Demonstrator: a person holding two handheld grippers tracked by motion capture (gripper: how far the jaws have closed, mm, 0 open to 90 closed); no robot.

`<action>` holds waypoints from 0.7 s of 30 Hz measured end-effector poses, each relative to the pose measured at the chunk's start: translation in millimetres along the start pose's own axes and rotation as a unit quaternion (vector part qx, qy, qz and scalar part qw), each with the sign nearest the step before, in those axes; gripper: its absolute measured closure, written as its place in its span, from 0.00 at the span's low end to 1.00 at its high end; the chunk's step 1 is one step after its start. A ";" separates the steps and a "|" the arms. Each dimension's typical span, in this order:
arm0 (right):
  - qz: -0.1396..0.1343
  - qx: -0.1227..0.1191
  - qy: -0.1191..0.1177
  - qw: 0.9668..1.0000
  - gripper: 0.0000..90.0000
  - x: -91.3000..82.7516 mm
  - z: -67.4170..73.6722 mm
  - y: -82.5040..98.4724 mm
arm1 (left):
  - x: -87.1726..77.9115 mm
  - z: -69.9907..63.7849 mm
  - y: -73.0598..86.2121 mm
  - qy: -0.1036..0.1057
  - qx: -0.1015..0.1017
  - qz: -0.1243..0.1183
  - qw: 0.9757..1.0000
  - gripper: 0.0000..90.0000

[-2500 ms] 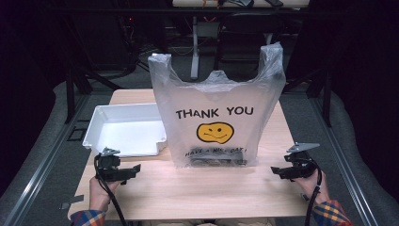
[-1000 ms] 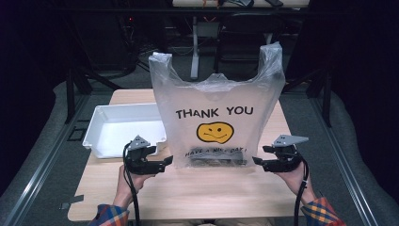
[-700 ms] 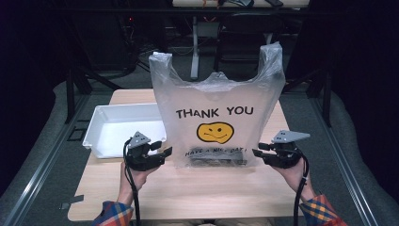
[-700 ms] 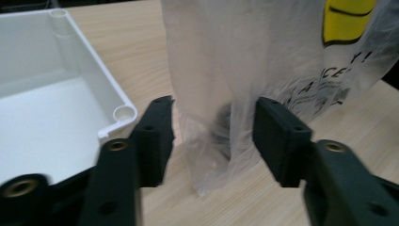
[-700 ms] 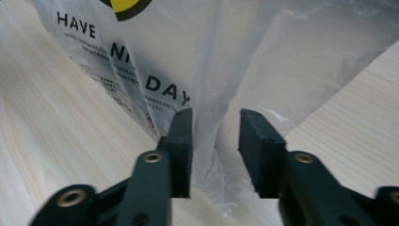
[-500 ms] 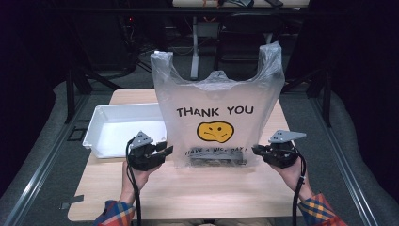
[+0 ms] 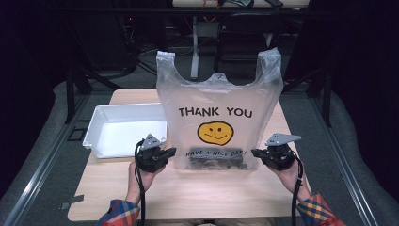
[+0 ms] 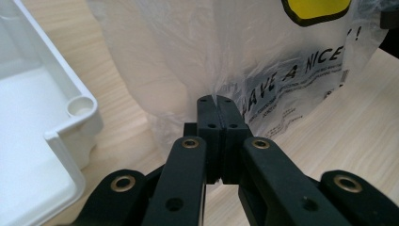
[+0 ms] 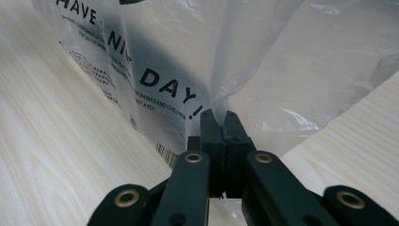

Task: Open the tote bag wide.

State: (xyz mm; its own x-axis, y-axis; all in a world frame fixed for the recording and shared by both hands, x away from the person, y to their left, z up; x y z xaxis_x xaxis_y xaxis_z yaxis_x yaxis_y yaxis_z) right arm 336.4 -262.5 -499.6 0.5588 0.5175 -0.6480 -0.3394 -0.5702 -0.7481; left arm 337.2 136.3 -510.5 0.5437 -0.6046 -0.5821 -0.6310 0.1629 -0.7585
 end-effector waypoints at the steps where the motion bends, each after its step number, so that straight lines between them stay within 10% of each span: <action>1: 0.005 -0.002 0.000 1.000 1.00 1.1 0.3 1.7 | 0.0 0.0 0.0 0.000 0.000 0.000 1.000 1.00; 21: 0.074 -0.005 -0.016 0.997 1.00 24.8 5.4 22.7 | 28.5 6.0 24.4 -0.016 0.013 0.108 0.994 0.99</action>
State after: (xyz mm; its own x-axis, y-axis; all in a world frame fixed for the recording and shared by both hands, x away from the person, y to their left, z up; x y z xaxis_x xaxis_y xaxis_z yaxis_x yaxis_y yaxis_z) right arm 338.5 -259.2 -533.4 0.4791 0.4476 -0.7551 -0.4088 -0.6474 -0.6432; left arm 340.7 127.8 -547.4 0.4154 -0.5281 -0.7406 -0.7205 0.3060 -0.6223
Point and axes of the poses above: each handheld gripper's, and its own axes: x roughly forward along the jaws, y roughly out of its underside, z roughly to its left, the point moved 1 cm from there along x, roughly forward along the jaws, and after that the axes turned 10 degrees about -x, right-handed, at the moved point
